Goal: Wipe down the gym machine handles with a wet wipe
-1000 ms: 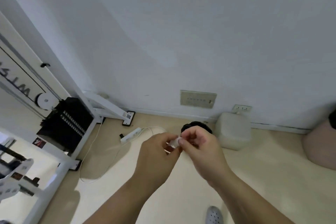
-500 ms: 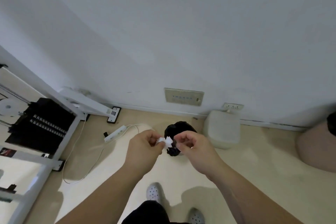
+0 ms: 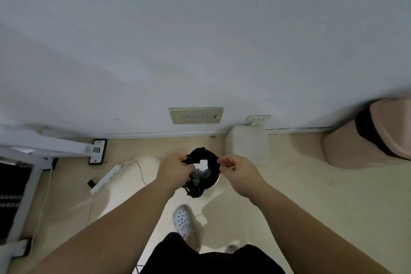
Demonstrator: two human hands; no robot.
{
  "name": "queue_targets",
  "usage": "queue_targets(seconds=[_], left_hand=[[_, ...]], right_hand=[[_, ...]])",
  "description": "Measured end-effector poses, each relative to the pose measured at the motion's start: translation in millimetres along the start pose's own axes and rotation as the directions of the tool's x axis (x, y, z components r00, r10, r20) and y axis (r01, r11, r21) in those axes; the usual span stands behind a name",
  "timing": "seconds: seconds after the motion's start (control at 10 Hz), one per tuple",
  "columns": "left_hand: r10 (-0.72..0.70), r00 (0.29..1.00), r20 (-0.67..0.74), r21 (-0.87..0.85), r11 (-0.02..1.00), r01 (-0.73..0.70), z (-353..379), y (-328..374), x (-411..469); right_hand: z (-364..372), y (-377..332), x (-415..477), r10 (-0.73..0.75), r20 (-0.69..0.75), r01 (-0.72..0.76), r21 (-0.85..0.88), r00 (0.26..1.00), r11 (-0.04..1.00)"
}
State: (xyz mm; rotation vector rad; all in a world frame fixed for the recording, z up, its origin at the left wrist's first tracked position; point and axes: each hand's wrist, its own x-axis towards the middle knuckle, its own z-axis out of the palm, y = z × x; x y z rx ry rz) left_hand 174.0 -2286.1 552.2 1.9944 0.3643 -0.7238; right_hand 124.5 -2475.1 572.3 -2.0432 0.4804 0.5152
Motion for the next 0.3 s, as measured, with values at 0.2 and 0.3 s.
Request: queue_targets(seconds=[0.2,0.3], left_hand=[[-0.004,1.000,0.015,0.002,1.000,0.004,-15.0,16.6,30.1],[0.053,0.999,-0.007,-0.020,0.998,-0.053,-23.5,40.0,32.7]], right_hand=[[-0.6,-16.5,28.2,0.039,-0.005,-0.039,0.030,0.999,0.999],[-15.4,-32.4,43.3,0.003,-0.036,-0.001,0.056,0.999,0.998]])
